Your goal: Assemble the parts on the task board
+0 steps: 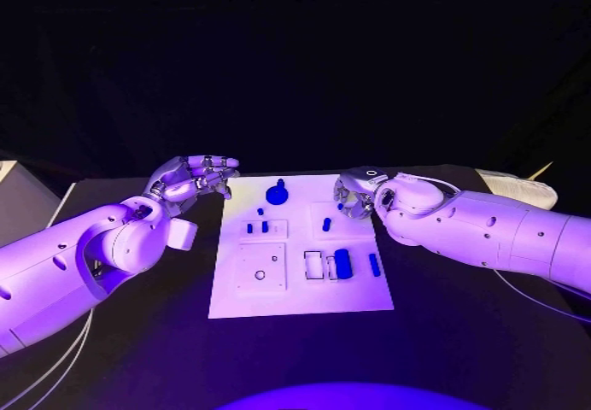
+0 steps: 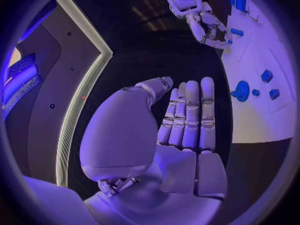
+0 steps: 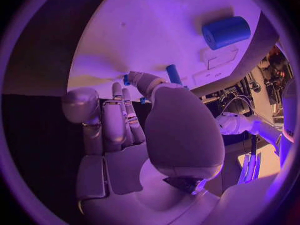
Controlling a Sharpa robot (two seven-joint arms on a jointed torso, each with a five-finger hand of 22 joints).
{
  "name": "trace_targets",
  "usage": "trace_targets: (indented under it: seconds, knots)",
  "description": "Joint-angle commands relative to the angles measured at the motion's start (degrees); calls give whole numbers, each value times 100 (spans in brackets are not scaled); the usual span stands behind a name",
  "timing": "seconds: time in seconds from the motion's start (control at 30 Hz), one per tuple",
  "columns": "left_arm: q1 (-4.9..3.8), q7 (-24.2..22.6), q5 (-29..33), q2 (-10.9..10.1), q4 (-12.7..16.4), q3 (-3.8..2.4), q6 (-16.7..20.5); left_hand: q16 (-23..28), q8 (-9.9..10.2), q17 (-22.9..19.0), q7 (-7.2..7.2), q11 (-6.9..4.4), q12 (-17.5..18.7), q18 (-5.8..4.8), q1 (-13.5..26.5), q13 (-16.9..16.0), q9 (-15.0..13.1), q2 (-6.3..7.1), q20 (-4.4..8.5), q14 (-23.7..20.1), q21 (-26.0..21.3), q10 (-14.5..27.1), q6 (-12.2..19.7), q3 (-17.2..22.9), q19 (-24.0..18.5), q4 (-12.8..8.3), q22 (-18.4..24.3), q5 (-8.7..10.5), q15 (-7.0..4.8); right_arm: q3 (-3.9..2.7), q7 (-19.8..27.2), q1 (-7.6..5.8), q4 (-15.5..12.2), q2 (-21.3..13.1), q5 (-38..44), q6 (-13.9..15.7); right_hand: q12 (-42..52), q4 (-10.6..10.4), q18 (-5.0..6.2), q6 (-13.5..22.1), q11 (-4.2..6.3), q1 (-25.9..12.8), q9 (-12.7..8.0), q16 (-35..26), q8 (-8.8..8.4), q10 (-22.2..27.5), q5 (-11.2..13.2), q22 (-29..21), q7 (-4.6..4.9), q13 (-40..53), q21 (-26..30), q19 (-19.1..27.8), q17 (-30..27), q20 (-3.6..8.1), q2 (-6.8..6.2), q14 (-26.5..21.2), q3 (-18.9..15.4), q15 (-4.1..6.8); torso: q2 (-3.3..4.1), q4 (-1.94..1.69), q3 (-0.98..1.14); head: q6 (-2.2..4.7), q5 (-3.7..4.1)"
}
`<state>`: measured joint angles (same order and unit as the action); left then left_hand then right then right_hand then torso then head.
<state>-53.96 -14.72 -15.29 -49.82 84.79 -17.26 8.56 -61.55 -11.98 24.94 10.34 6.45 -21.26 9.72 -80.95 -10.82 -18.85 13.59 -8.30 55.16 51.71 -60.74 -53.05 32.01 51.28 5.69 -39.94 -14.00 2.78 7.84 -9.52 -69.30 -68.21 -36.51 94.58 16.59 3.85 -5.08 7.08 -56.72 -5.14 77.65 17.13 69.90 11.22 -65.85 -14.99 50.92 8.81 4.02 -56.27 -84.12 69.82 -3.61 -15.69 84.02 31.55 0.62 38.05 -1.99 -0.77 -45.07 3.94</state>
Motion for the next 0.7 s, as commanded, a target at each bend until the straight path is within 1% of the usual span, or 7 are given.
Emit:
trace_targets:
  seconds: [0.03,0.17,0.2,0.4,0.5,0.63,0.7]
  knots:
    - [6,-92,60,-7,28,-7,-31,38,-40,-6,15,5,-25,86,-10,-5,8,-61,2,-33,-28,27,-26,-32,0,-7,5,16,-6,0,4,21,31,26,32,-77,25,-22,-85,-54,10,10,14,46,4,-65,-24,46,-6,9,-65,-16,11,-38,71,305,41,-24,-1,12,5,-10,-30]
    - [6,-83,60,-12,35,-8,-29,44,-40,-8,18,8,-27,86,-18,-7,12,-70,2,-30,-38,36,-19,-39,9,-7,13,15,-5,0,15,36,65,55,11,-87,28,-18,-81,-103,28,26,37,91,28,-121,3,112,-27,12,-123,-7,21,-41,114,301,107,-10,-6,15,3,-17,-20]
    - [6,-81,60,-12,37,-8,-27,44,-40,-8,18,8,-27,86,-18,-7,12,-70,2,-30,-38,36,-19,-39,9,-7,13,15,-5,0,18,40,75,64,6,-88,24,-9,-77,-130,39,40,54,122,43,-162,127,159,-37,12,-165,4,22,-45,141,296,177,0,-8,15,1,-18,-19]
    - [6,-66,60,-13,45,-8,-9,47,-41,-9,20,9,-29,85,-22,-9,13,-78,2,-28,-43,39,-17,-41,13,-6,16,15,-4,0,29,66,139,114,-10,-106,18,-6,-73,-175,51,44,79,156,68,-207,155,210,-50,12,-207,20,20,-53,189,289,273,5,-10,5,2,-14,-23]
    - [6,-63,60,-15,50,-8,-3,47,-41,-9,20,9,-29,85,-22,-9,13,-78,2,-28,-43,39,-17,-41,13,-6,16,15,-4,1,35,82,160,127,-19,-117,28,7,-71,-221,66,46,101,179,97,-260,153,252,-65,18,-243,27,23,-54,207,286,312,15,-11,1,-1,-21,-19]
    - [6,-55,58,-22,50,-8,15,50,-42,-10,22,9,-32,86,-31,-11,15,-88,3,-25,-48,42,-15,-43,20,-7,21,13,-4,1,45,106,157,146,-41,-120,43,44,-72,-308,100,46,154,226,162,-380,157,357,-99,31,-332,37,25,-51,255,281,373,41,-11,16,-1,-26,-33]
    - [6,-53,56,-24,51,-8,20,50,-42,-10,22,9,-32,86,-31,-11,15,-88,3,-25,-48,42,-15,-43,20,-7,21,13,-4,2,48,118,142,151,-52,-105,53,88,-79,-368,126,65,194,261,212,-465,169,451,-122,45,-413,36,33,-43,306,282,405,61,-11,18,2,-27,-37]
